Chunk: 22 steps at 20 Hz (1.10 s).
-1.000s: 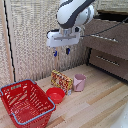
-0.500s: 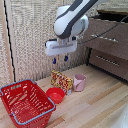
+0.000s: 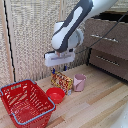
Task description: Shift your gripper thoughtfully near the cereal snack bar. Tenderly grip the snack bar with your precision device. Carefully hover the precision device above the first drawer installation and invite the snack bar to descend into the first drawer installation.
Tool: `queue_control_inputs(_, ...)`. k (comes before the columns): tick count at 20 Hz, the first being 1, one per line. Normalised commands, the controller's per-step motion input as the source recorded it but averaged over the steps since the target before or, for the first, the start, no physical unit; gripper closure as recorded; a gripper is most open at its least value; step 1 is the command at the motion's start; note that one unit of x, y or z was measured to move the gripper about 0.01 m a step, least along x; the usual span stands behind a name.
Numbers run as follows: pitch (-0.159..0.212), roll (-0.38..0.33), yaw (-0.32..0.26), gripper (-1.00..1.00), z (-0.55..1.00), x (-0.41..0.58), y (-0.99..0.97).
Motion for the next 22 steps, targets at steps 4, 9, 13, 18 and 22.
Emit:
queue_control_inputs(4,0.056,-0.147,0.014,-1.0,-0.33,-0.011,0.27)
queue_control_inputs(9,0.058,-0.058,0.0,1.0,-0.02,0.009,0.21)
queue_control_inputs(13,0.025,-0.019,0.007,1.0,-0.02,0.034,0.05)
queue_control_inputs(18,0.029,-0.033,0.0,1.0,0.0,0.029,0.06)
queue_control_inputs(22,0.045,-0.018,0.0,1.0,0.0,0.028,0.03)
